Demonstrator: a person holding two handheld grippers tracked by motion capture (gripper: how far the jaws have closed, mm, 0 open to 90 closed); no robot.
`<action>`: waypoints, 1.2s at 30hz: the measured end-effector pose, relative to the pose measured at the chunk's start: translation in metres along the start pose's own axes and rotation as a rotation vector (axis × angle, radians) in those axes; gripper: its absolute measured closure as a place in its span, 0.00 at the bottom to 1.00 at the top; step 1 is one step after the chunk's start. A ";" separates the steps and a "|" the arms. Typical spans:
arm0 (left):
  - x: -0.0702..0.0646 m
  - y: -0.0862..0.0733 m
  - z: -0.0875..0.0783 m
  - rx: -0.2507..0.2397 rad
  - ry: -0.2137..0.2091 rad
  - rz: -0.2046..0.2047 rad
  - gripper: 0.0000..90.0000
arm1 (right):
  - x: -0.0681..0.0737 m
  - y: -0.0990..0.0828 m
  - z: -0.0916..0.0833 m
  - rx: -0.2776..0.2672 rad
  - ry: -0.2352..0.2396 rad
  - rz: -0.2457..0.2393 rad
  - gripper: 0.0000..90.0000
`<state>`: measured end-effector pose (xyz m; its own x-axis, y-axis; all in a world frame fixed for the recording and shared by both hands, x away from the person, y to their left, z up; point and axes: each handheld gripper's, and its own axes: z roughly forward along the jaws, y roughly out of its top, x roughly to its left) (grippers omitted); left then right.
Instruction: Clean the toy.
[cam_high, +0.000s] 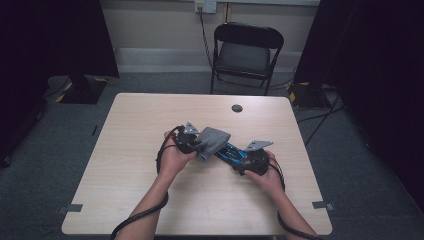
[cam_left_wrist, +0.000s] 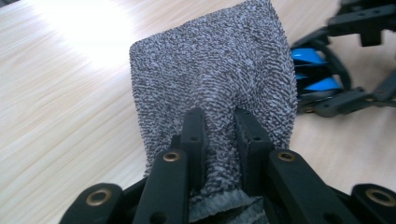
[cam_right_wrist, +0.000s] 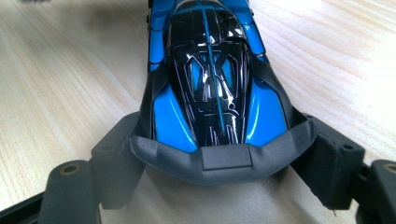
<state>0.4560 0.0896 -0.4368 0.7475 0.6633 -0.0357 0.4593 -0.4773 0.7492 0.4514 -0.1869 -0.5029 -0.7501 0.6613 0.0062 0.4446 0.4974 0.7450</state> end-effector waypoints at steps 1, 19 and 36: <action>-0.004 0.001 0.001 -0.006 -0.011 0.006 0.84 | 0.000 0.000 0.000 0.000 0.000 0.000 0.26; -0.061 0.016 0.028 0.007 -0.112 0.133 0.84 | 0.000 0.000 0.000 0.001 0.000 0.001 0.26; -0.064 0.020 0.042 0.074 -0.092 0.166 0.84 | 0.000 0.000 0.000 0.000 0.000 0.000 0.26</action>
<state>0.4376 0.0133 -0.4478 0.8550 0.5181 0.0218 0.3574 -0.6192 0.6992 0.4514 -0.1870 -0.5028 -0.7502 0.6612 0.0058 0.4445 0.4978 0.7448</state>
